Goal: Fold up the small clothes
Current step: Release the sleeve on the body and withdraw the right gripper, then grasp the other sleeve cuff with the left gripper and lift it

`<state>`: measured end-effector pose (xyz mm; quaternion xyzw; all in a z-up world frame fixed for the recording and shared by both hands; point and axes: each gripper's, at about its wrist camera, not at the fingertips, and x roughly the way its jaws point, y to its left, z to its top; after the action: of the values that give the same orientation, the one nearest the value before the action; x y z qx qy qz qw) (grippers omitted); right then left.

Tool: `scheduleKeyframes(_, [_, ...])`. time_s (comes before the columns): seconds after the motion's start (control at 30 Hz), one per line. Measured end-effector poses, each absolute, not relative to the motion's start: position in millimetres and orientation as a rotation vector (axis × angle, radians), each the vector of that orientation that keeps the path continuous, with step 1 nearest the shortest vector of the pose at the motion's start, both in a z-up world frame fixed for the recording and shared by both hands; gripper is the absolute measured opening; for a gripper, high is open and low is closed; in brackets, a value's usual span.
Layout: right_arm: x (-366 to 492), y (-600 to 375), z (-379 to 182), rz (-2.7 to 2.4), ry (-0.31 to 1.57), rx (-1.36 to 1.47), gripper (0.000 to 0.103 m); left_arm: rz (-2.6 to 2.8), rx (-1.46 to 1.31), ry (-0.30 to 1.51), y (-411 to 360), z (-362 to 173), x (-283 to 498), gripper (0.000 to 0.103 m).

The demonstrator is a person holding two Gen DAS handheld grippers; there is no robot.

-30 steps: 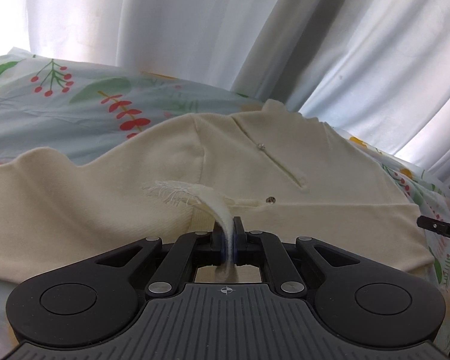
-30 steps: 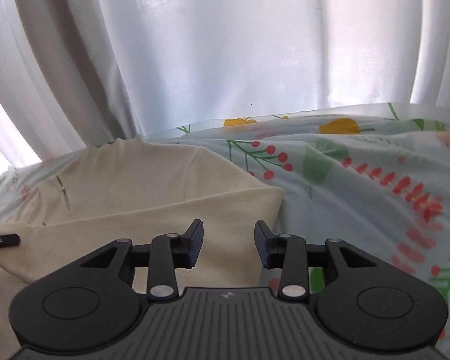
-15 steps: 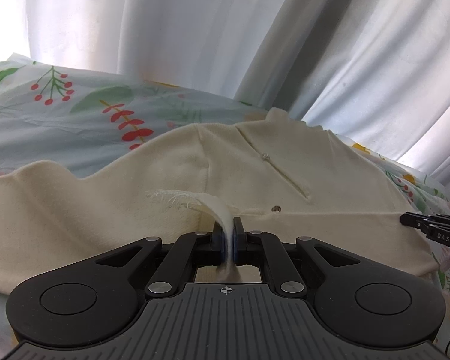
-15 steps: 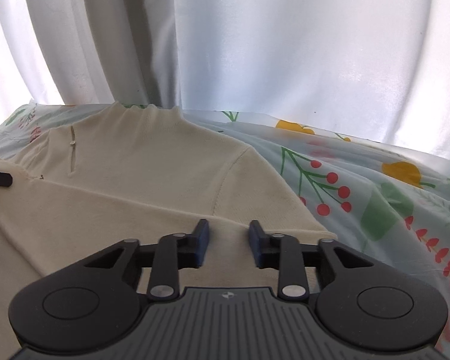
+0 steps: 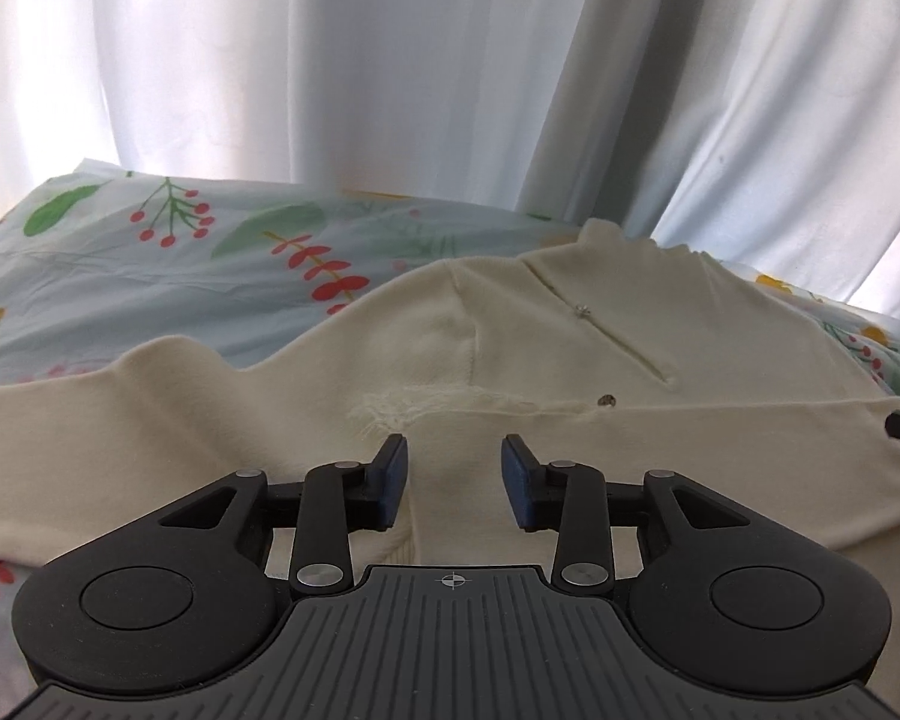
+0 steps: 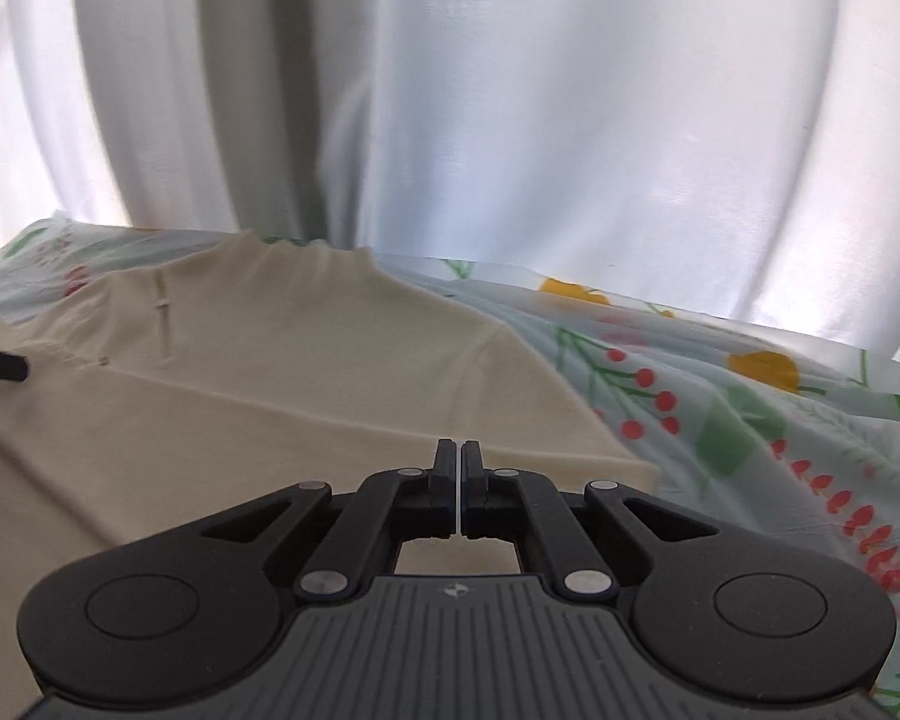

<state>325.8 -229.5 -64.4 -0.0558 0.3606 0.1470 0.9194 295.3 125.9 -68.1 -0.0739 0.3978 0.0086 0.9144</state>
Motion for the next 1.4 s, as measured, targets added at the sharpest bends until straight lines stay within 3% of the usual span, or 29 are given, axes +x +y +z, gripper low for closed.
scheduleKeyframes(0.3, [315.0,-196.7,-90.8,0.304,0.762,-0.235,0.001,-0.006,-0.139,0.829,104.7,-87.3,306.0,0.043])
scheduleKeyframes(0.53, [314.9,-197.7,-87.5,0.243,0.795,-0.195,0.004,0.044,-0.387,0.817,134.3,-78.8,297.4,0.046])
scheduleKeyframes(0.6, [306.6,-198.0,-82.1,0.236,0.802,-0.177,0.020,0.107,-0.491,0.772,160.8,-73.1,278.8,0.058])
scheduleKeyframes(0.67, [293.0,-201.8,-75.9,0.244,0.784,-0.130,0.030,0.198,-0.581,0.731,193.8,-70.5,259.0,0.063])
scheduleKeyframes(0.73, [281.3,-207.1,-71.3,0.252,0.788,-0.068,0.031,0.309,-0.668,0.697,236.5,-71.5,239.1,0.063])
scheduleKeyframes(0.93, [261.7,-220.6,-65.3,0.237,0.830,0.115,0.033,0.620,-0.974,0.573,355.8,-92.3,176.6,0.056])
scheduleKeyframes(1.0, [258.3,-220.8,-65.0,0.226,0.834,0.136,0.033,0.642,-1.110,0.509,387.6,-102.7,157.7,0.044])
scheduleKeyframes(1.13, [255.5,-216.8,-61.9,0.214,0.837,0.141,0.033,0.687,-1.258,0.395,419.9,-115.2,141.5,0.034])
scheduleKeyframes(1.2, [254.5,-215.2,-58.3,0.203,0.833,0.145,0.033,0.681,-1.342,0.353,434.8,-124.4,138.5,0.022])
scheduleKeyframes(1.4, [251.6,-211.6,-49.9,0.195,0.825,0.175,0.035,0.740,-1.464,0.215,464.6,-135.4,121.1,0.020])
